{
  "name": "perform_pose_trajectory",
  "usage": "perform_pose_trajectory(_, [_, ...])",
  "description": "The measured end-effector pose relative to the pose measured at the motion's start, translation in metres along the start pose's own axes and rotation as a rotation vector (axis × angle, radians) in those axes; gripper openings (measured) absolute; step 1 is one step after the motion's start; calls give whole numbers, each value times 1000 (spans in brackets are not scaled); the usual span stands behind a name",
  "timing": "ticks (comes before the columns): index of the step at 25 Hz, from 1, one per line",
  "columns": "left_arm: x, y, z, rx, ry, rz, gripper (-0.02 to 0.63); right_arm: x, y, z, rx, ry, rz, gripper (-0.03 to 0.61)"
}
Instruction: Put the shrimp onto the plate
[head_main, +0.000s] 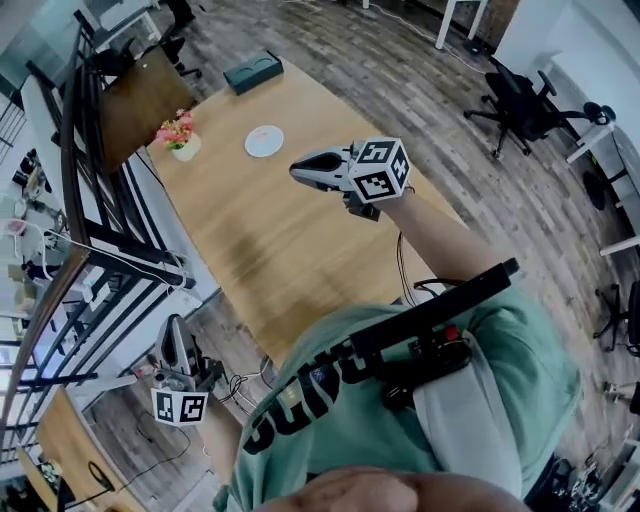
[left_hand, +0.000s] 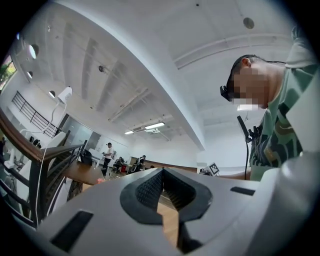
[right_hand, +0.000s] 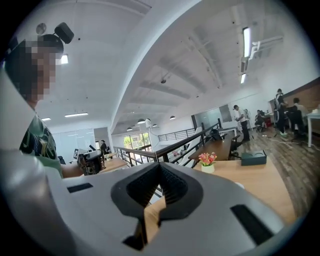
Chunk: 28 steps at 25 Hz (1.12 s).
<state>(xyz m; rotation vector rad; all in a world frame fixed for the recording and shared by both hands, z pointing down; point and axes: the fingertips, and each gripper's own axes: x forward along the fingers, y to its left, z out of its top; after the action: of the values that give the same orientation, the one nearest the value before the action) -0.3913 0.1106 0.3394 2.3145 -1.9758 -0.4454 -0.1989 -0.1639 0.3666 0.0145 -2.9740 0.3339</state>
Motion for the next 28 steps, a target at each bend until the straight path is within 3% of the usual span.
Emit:
perform_pose_trajectory(5, [-8, -37, 20, 44, -29, 18, 5, -63, 7, 14, 2, -54, -20, 8])
perform_pose_trajectory(9, [12, -96, 25, 90, -56, 15, 5, -131, -2, 21, -31, -79, -30, 8])
perform_pose_trajectory(12, [34, -153, 9, 79, -66, 15, 5, -194, -13, 15, -51, -80, -29, 8])
perform_pose_trajectory(16, [76, -237, -32, 7, -46, -32, 5, -281, -36, -29, -65, -23, -45, 8])
perform_pose_trajectory(21, [116, -325, -76, -59, 30, -98, 5, -360, -57, -93, 46, -1, -52, 8])
perform_pose_trajectory(28, [139, -376, -93, -53, 151, -107, 5, -402, -63, -132, 140, -73, -14, 8])
